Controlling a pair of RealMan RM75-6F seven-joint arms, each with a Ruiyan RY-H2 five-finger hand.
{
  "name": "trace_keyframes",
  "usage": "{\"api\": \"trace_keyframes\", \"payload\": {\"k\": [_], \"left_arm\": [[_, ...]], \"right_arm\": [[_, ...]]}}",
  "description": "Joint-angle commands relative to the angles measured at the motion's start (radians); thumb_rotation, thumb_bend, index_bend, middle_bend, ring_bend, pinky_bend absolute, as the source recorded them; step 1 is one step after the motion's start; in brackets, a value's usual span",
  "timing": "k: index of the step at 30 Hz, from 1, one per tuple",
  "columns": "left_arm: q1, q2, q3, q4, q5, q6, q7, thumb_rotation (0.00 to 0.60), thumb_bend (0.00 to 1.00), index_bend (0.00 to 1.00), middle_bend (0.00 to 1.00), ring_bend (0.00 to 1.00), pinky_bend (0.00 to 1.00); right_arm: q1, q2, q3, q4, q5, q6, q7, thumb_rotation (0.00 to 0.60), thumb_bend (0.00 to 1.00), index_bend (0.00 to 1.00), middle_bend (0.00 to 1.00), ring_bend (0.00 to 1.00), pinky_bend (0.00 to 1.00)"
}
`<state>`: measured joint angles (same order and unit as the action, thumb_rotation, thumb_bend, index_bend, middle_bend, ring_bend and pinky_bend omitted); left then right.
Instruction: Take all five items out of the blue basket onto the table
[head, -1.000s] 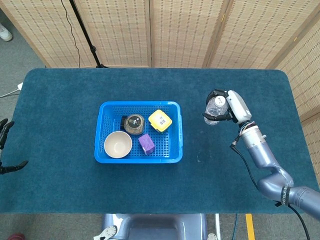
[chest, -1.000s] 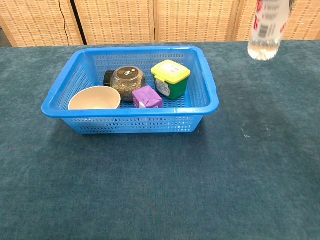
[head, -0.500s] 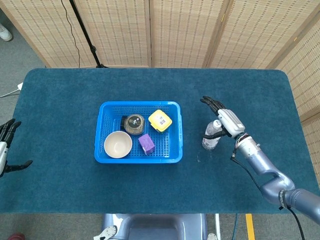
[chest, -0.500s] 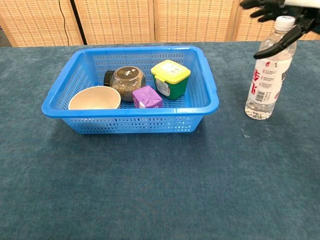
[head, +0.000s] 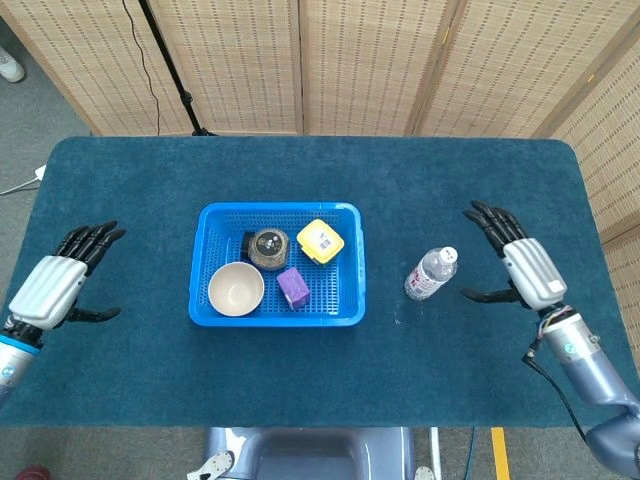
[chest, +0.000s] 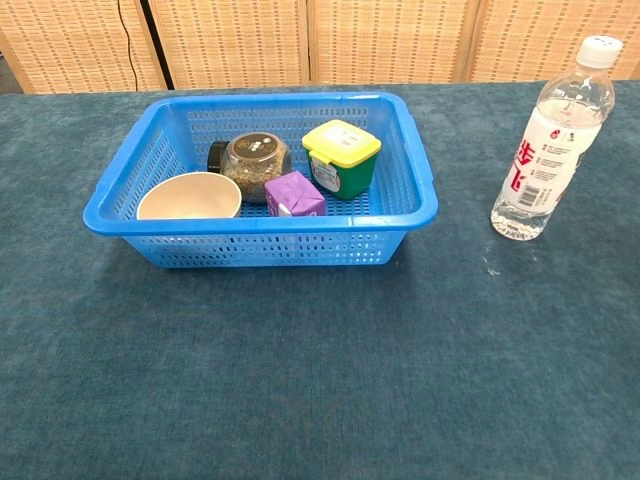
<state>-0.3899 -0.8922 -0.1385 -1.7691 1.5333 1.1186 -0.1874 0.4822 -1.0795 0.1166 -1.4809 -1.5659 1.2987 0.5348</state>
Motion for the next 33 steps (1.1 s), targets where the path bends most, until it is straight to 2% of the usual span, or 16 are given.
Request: {"api": "trace_keyframes", "payload": {"k": [1, 6, 12, 15, 22, 33], "left_arm": [[-0.032, -0.003, -0.009, -0.020, 0.034, -0.016, 0.015, 0.600, 0.00, 0.00, 0.00, 0.00, 0.00], [-0.100, -0.039, -0.015, -0.040, 0.090, -0.069, 0.069, 0.600, 0.00, 0.00, 0.00, 0.00, 0.00], [-0.203, -0.115, -0.027, -0.029, 0.049, -0.218, 0.175, 0.600, 0.03, 0.00, 0.00, 0.00, 0.00], [-0.260, -0.176, -0.047, -0.005, -0.015, -0.293, 0.260, 0.600, 0.03, 0.00, 0.00, 0.00, 0.00], [-0.373, -0.333, -0.093, 0.073, -0.172, -0.383, 0.474, 0.600, 0.05, 0.04, 0.00, 0.00, 0.00], [-0.514, -0.550, -0.096, 0.189, -0.423, -0.400, 0.772, 0.600, 0.06, 0.11, 0.00, 0.03, 0.00]], "right_arm": [[-0.066, 0.039, -0.032, -0.004, -0.020, 0.074, -0.031, 0.600, 0.00, 0.00, 0.00, 0.00, 0.00], [-0.145, 0.056, -0.083, 0.001, -0.050, 0.153, -0.048, 0.600, 0.00, 0.00, 0.00, 0.00, 0.00], [-0.216, 0.032, -0.118, 0.006, -0.076, 0.232, -0.065, 0.600, 0.00, 0.00, 0.00, 0.00, 0.00], [-0.233, 0.012, -0.121, 0.023, -0.076, 0.250, -0.068, 0.600, 0.00, 0.00, 0.00, 0.00, 0.00], [-0.252, -0.030, -0.116, 0.087, -0.057, 0.257, -0.052, 0.600, 0.00, 0.00, 0.00, 0.00, 0.00], [-0.251, -0.043, -0.090, 0.146, -0.031, 0.246, 0.011, 0.600, 0.00, 0.00, 0.00, 0.00, 0.00]]}}
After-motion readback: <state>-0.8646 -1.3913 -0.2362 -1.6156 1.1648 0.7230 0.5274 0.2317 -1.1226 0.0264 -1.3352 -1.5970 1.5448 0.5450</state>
